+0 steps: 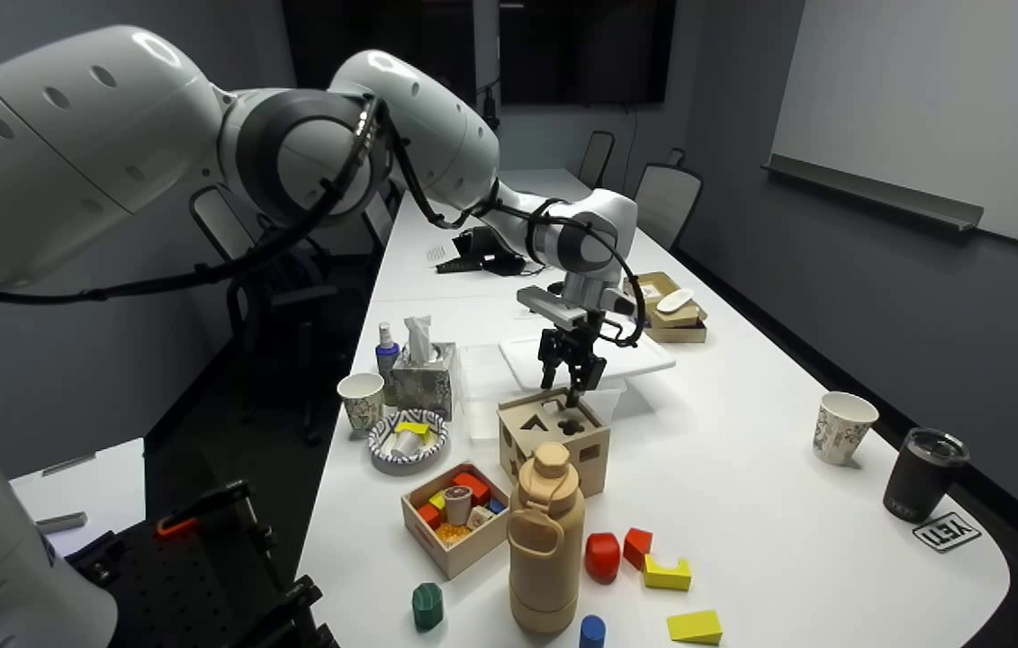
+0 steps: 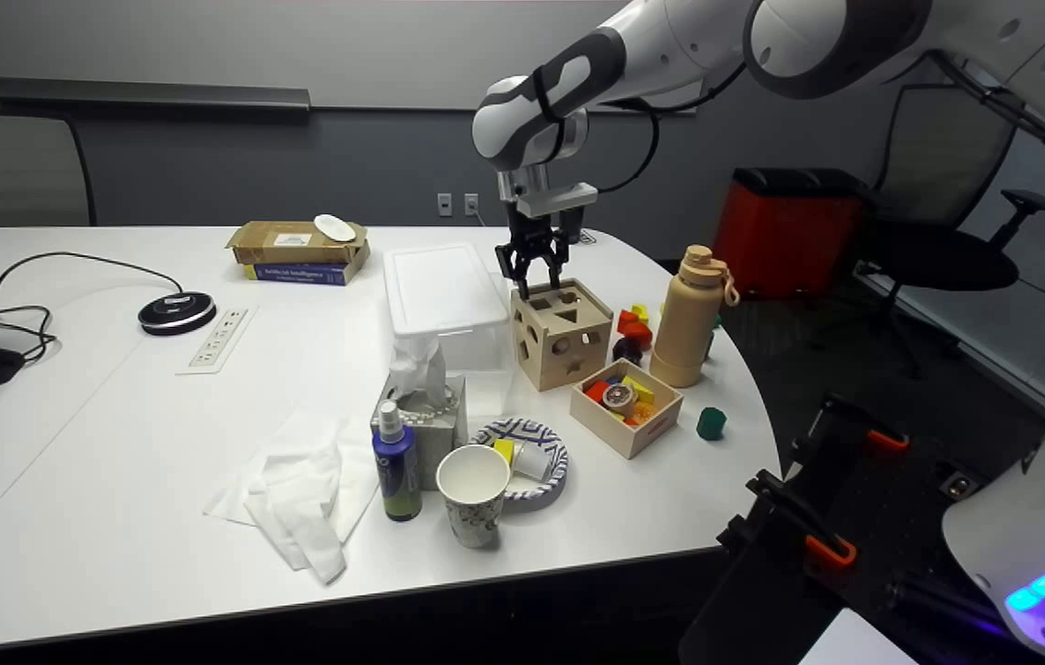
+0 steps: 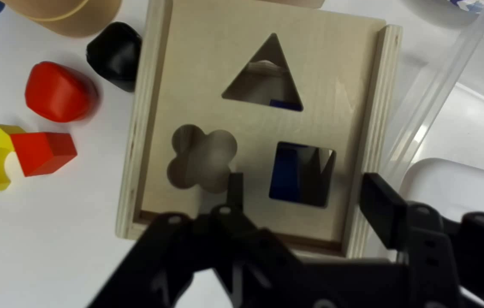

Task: Put the blue block into the shape sorting box

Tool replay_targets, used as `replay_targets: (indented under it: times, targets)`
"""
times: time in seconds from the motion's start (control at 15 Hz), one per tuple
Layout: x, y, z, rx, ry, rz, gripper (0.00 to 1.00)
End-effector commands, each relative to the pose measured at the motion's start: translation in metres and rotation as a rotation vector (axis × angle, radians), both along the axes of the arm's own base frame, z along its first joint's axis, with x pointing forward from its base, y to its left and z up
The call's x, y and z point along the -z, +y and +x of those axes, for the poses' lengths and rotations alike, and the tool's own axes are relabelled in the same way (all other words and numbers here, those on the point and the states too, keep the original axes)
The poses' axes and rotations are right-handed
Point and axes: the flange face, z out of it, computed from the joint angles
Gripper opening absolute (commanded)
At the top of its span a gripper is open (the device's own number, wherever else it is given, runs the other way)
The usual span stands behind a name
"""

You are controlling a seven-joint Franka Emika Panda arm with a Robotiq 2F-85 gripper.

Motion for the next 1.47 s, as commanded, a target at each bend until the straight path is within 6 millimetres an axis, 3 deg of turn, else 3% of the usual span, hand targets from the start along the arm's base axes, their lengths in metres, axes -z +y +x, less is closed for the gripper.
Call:
replay_targets:
  times: [0.0,0.27,0.6,1.07,1.4]
  targets:
    - [-0.007,0.003,0.002,0.039,0.012,0.006,1.00]
    - [-0.014,0.005,0.003,0.034,0.005,0.005,1.00]
    - [-0.037,0.012,-0.003,-0.006,0.016,-0.030,1.00]
    - [-0.108,0.043,-0.032,-0.085,-0.031,-0.065,1.00]
    - [-0.151,0.062,-0.069,-0.121,-0.044,-0.067,1.00]
